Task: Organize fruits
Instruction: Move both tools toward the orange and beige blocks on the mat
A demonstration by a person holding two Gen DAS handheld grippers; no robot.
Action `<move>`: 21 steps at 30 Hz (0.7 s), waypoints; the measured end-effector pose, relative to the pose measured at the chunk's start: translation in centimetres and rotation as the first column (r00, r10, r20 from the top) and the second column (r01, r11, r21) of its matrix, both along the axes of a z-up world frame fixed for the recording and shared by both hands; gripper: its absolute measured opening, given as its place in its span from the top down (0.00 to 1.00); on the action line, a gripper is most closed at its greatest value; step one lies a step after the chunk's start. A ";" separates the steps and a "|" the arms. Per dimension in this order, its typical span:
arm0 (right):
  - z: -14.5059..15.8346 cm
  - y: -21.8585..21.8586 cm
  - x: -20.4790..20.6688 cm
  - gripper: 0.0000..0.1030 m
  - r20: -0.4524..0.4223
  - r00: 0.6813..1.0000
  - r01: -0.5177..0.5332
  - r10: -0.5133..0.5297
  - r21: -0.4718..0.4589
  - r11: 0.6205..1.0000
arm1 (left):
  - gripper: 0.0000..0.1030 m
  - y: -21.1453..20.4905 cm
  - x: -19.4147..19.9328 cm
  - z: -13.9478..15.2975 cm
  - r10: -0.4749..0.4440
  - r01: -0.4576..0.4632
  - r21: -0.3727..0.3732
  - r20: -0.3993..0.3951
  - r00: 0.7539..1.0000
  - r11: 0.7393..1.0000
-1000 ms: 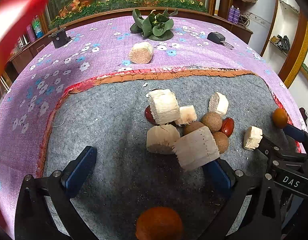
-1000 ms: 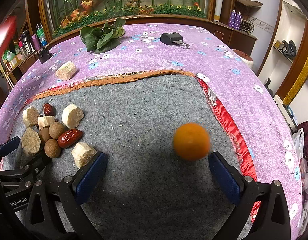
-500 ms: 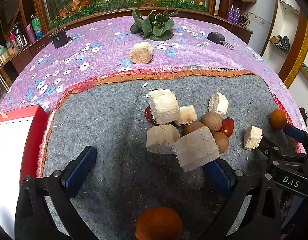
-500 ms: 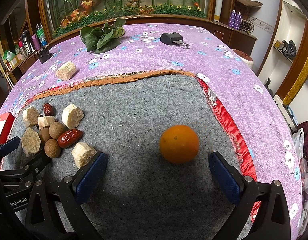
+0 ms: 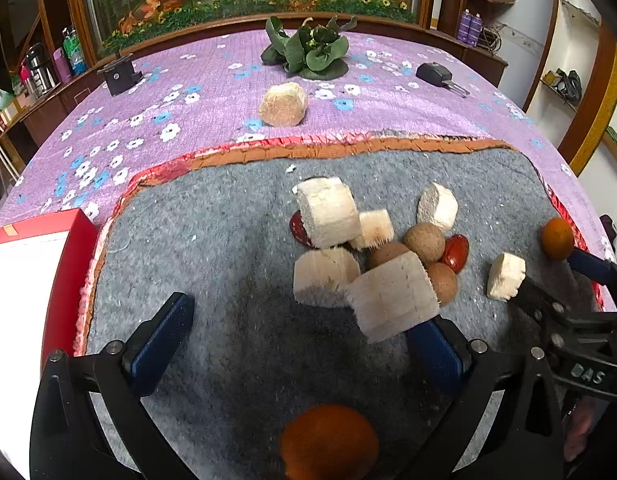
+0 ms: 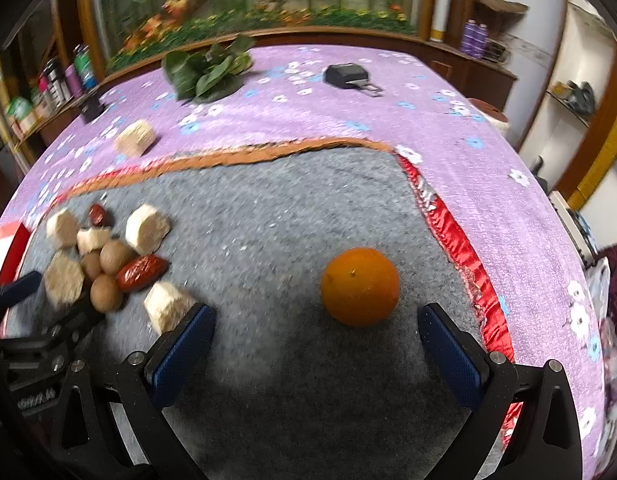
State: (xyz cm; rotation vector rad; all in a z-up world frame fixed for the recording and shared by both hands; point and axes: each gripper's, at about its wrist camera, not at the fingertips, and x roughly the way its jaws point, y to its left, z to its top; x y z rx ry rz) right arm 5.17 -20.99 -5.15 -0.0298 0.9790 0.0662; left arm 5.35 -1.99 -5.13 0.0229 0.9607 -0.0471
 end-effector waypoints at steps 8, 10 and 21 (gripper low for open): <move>4.3 -2.8 -4.3 0.00 0.171 0.979 -0.119 0.107 0.058 0.991 | 0.00 1.5 -7.3 4.9 0.011 -0.041 0.163 0.180 0.984 0.986; 5.7 -3.3 -5.2 0.00 0.208 0.971 -0.138 0.118 0.085 0.987 | 0.00 2.1 -9.5 6.4 -0.005 -0.034 0.171 0.226 0.974 0.985; 6.7 -0.4 -7.7 0.00 0.224 0.953 -0.241 0.204 0.156 0.958 | 0.00 4.3 -13.2 5.8 0.019 -0.038 0.103 0.184 0.983 0.994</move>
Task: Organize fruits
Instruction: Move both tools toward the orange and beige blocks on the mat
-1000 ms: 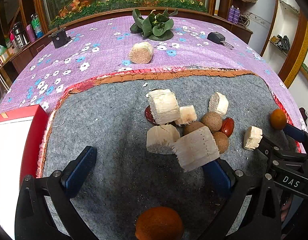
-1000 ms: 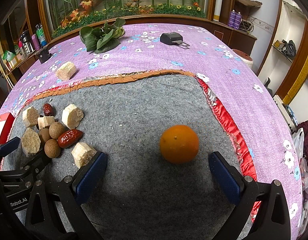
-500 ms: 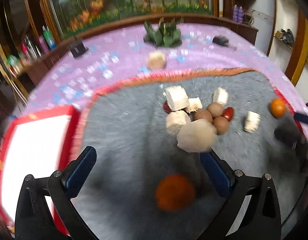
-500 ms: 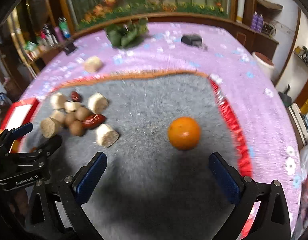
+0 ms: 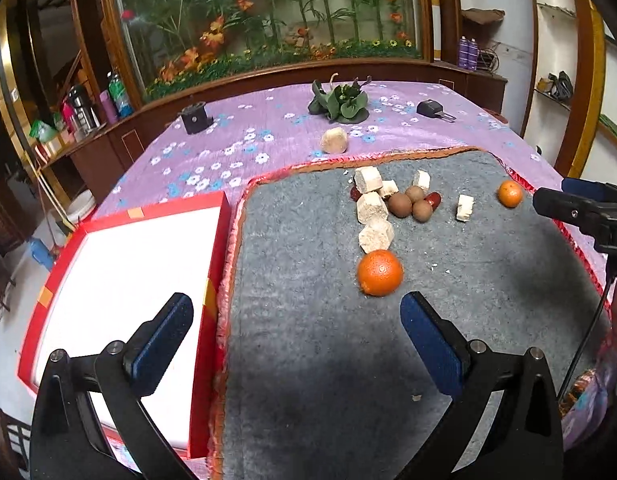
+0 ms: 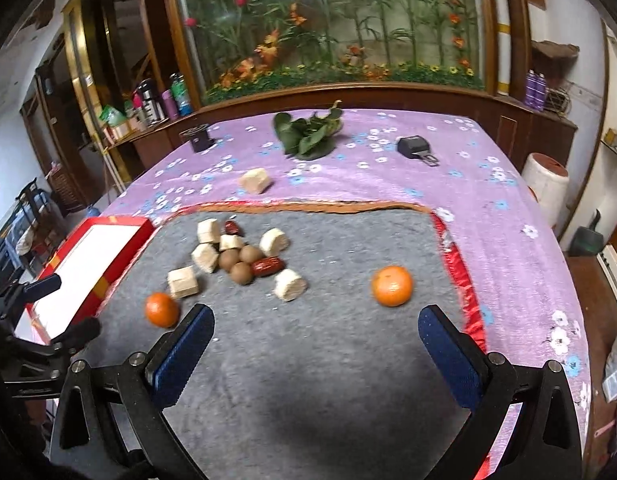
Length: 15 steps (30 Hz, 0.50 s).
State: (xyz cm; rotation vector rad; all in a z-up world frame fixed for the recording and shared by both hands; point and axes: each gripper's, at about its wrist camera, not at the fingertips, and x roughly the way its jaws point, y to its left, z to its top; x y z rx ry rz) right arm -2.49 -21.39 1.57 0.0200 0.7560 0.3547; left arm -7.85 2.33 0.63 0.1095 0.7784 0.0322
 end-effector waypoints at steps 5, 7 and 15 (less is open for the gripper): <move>0.0 1.0 0.0 0.00 -0.014 1.000 -0.027 0.027 0.014 1.000 | 0.00 -0.9 0.5 -0.5 -0.005 0.005 0.020 -0.006 1.000 1.000; -0.1 1.6 0.1 0.00 -0.017 0.999 -0.038 0.038 0.001 0.999 | 0.00 -1.3 1.0 -0.8 -0.004 0.005 0.025 -0.019 1.000 1.000; -0.5 1.5 1.2 0.00 -0.022 0.999 -0.034 0.035 0.014 0.999 | 0.00 -2.0 2.6 -1.6 0.018 -0.017 0.043 -0.036 0.999 0.999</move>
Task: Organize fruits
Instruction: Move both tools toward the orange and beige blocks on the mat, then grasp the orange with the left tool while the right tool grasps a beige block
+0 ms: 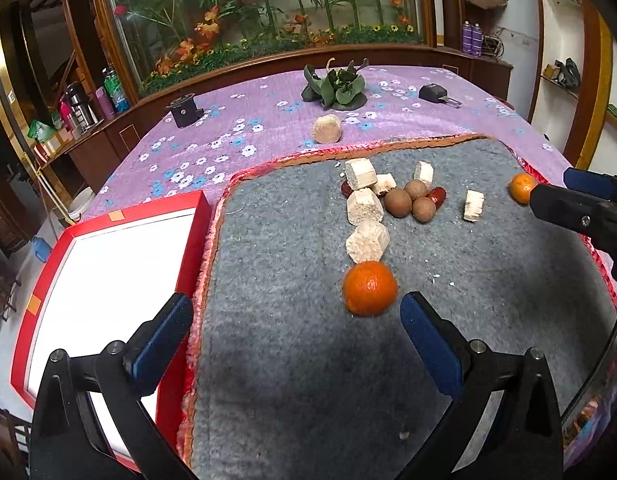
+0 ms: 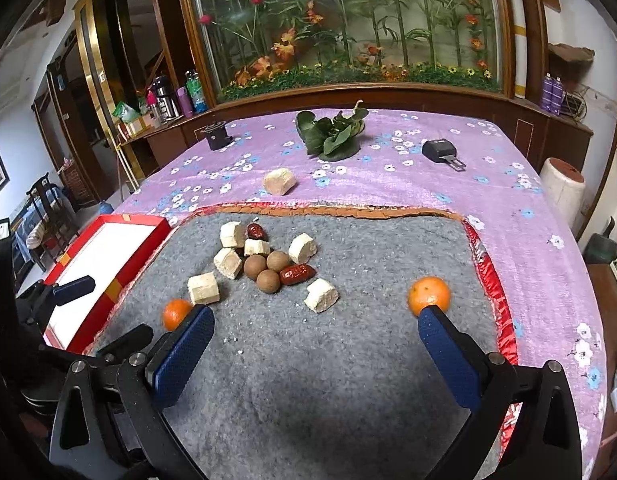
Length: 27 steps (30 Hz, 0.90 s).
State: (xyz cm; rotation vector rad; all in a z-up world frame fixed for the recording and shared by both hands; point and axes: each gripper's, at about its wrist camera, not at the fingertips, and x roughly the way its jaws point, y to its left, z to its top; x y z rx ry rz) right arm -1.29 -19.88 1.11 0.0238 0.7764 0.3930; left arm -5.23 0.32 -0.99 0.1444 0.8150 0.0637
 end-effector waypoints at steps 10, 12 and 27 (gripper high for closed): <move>-0.8 0.2 1.2 0.00 -0.012 1.000 0.009 -0.009 -0.001 1.000 | 0.00 -0.1 1.3 -0.7 0.013 -0.013 0.008 -0.016 1.000 1.000; -0.9 0.3 1.4 0.00 -0.015 1.000 0.005 -0.005 0.000 1.000 | 0.00 -0.2 1.5 -0.9 0.013 -0.013 0.007 -0.022 1.000 1.000; -3.5 2.5 4.5 0.13 -0.093 0.993 -0.066 0.066 0.013 0.998 | 0.00 0.0 1.6 -1.8 -0.044 0.042 -0.050 -0.052 0.998 0.998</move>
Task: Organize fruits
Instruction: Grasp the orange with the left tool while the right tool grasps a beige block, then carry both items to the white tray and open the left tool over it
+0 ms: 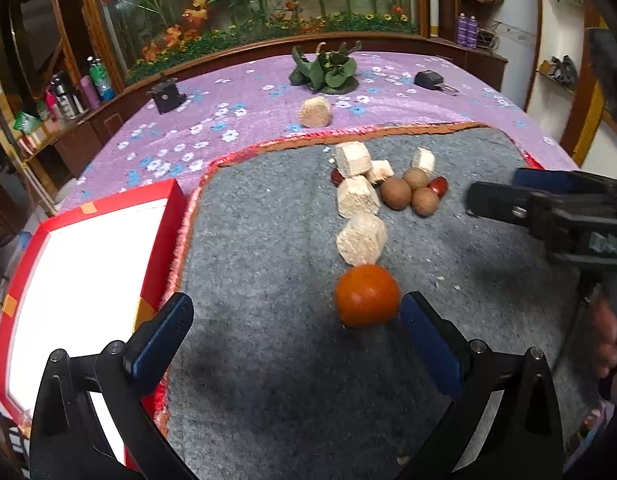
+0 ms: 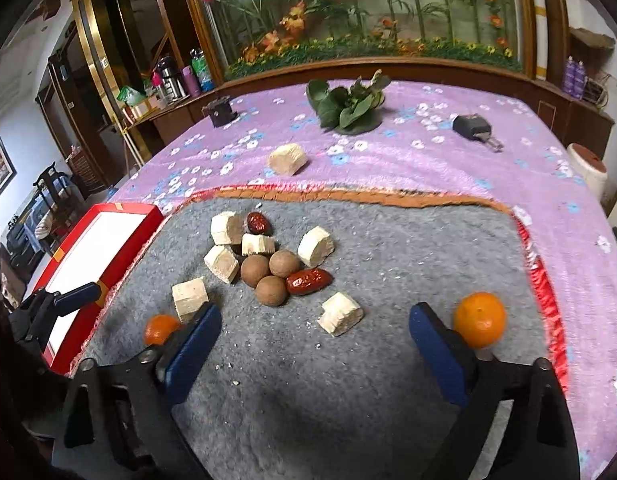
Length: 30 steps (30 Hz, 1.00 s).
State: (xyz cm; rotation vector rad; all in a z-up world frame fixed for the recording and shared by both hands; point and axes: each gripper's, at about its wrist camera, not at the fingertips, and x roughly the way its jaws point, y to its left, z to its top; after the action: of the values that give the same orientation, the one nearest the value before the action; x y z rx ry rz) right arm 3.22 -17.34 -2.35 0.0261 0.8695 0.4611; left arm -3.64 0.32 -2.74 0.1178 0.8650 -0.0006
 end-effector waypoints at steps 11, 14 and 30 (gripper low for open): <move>-2.3 -0.2 2.0 0.57 -0.061 0.998 0.024 -0.024 -0.001 1.000 | 0.26 -0.1 1.7 -0.6 -0.069 0.062 -0.125 -0.052 0.996 0.990; -2.4 -0.8 2.1 0.73 -0.068 0.997 0.029 -0.026 0.033 0.999 | 0.42 -0.4 2.1 -1.1 -0.089 0.077 -0.155 -0.073 0.993 0.985; -0.6 0.4 0.0 0.74 -0.032 0.997 -0.063 0.069 0.177 0.982 | 0.69 0.8 0.0 -0.3 -0.055 0.054 -0.150 -0.001 0.998 0.987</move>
State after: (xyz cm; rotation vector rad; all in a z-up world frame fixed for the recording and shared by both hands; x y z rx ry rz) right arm 3.18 -16.96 -2.90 0.1697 0.8668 0.6006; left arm -3.63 1.17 -3.02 0.0002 0.8632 -0.1171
